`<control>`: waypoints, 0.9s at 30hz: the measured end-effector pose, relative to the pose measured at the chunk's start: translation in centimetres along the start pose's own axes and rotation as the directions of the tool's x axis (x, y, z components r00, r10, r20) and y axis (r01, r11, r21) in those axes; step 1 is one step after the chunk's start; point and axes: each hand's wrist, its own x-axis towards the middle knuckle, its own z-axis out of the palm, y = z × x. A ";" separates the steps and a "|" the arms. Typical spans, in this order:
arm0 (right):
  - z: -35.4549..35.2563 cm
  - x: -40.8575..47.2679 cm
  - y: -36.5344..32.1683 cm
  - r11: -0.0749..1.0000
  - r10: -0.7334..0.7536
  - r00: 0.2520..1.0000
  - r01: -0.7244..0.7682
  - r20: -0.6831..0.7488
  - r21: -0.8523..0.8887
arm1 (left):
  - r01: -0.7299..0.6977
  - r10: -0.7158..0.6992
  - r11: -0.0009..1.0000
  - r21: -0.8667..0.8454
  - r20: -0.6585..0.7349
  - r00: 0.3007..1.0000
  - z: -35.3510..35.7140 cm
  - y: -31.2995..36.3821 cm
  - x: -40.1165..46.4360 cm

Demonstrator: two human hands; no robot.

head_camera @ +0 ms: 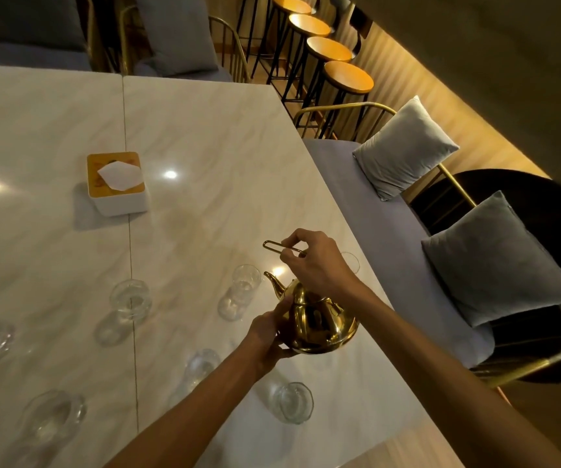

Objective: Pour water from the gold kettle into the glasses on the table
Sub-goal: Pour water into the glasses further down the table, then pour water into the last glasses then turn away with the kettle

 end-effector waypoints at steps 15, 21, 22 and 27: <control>1.5 3.7 -0.8 0.992 0.005 0.993 0.010 0.116 -0.128 | 0.051 -0.037 0.978 -0.203 0.071 0.997 -0.9 0.6 0.8; 1.8 4.4 -1.4 0.991 0.008 0.991 0.010 0.132 -0.136 | 0.089 -0.065 0.970 -0.226 0.112 0.992 -1.1 1.0 0.4; 1.9 4.5 -1.5 0.990 0.009 0.991 0.010 0.131 -0.142 | 0.100 -0.074 0.967 -0.234 0.117 0.990 -1.2 1.1 0.3; 2.1 4.8 -1.8 0.984 0.020 0.991 0.004 0.135 -0.176 | 0.103 -0.077 0.968 -0.230 0.119 0.990 -1.1 1.5 -0.2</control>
